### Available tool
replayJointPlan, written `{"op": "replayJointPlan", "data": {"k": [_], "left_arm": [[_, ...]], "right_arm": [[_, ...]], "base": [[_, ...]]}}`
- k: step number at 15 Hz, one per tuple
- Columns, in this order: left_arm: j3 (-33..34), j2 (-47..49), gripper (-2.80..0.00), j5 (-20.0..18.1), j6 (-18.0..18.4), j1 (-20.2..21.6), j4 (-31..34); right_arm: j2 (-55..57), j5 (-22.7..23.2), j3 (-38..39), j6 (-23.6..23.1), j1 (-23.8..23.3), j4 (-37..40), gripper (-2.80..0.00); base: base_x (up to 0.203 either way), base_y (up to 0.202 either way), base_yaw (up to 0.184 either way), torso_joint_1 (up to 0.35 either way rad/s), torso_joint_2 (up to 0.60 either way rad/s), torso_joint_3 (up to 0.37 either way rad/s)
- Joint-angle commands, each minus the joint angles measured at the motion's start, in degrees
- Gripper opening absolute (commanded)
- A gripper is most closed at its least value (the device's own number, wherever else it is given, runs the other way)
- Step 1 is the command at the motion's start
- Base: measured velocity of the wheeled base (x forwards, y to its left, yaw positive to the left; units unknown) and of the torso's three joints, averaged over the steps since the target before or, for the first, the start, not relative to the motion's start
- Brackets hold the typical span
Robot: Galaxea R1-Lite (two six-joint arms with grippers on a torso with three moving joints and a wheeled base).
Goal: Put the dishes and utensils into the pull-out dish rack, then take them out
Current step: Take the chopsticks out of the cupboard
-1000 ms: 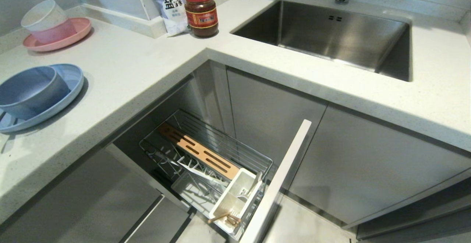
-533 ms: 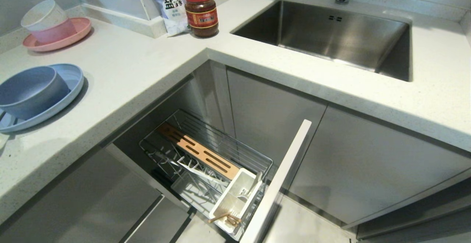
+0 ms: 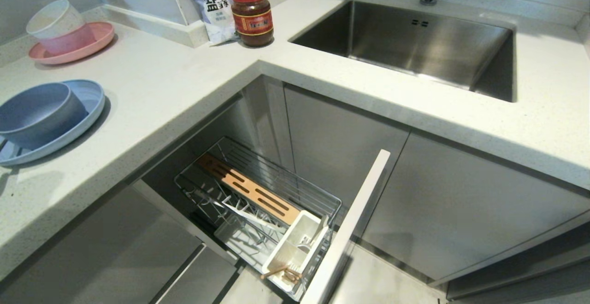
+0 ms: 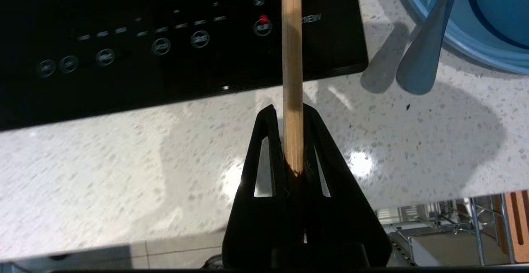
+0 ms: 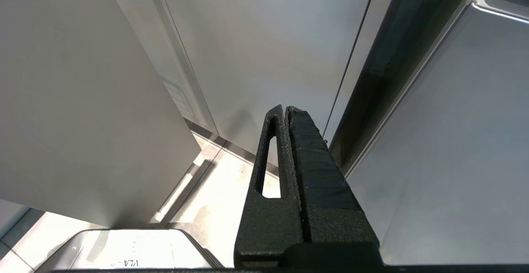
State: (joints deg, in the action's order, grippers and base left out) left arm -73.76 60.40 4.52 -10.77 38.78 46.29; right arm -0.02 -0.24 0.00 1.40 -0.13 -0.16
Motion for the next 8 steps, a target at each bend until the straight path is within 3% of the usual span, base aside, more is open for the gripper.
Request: {"op": "replayJointPlan", "data": {"k": [1, 8], "left_arm": [[4.1, 0.7, -2.80, -2.4, -0.1, -1.2, -4.8], [5.4, 0.6, -2.80, -10.9, 0.3, -3.4, -5.5]], "right_arm": [[-0.2, 0.0, 0.1, 0.0, 0.0, 0.0, -2.80], [-0.2, 0.0, 0.1, 0.0, 0.0, 0.0, -2.80]], "base": [[0.000, 0.000, 0.000, 0.000, 0.00, 0.000], [0.000, 0.000, 0.000, 0.000, 0.00, 0.000]]}}
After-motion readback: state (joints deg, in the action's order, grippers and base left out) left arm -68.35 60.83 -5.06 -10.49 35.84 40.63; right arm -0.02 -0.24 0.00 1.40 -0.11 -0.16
